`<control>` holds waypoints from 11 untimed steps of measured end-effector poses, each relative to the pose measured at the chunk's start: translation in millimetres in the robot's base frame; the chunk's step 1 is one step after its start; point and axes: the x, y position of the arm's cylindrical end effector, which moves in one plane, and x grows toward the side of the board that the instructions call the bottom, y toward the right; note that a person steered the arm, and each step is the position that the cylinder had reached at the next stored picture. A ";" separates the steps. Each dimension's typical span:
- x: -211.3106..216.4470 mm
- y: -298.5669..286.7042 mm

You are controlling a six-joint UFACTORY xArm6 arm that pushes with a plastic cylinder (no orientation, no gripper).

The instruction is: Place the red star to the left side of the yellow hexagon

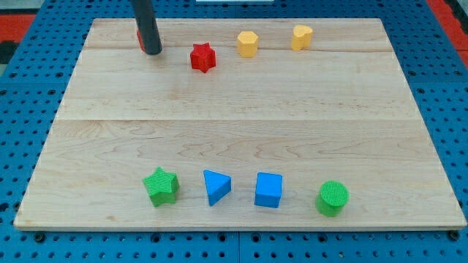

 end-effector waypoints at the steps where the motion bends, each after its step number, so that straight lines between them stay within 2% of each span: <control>1: -5.6 3.6; 2: 70.3 66.8; 3: 97.1 135.0; 4: 87.2 163.2; 5: 60.1 162.9; 8: 76.1 78.3; 9: 49.6 75.6; 10: 68.2 82.1; 11: 68.2 123.7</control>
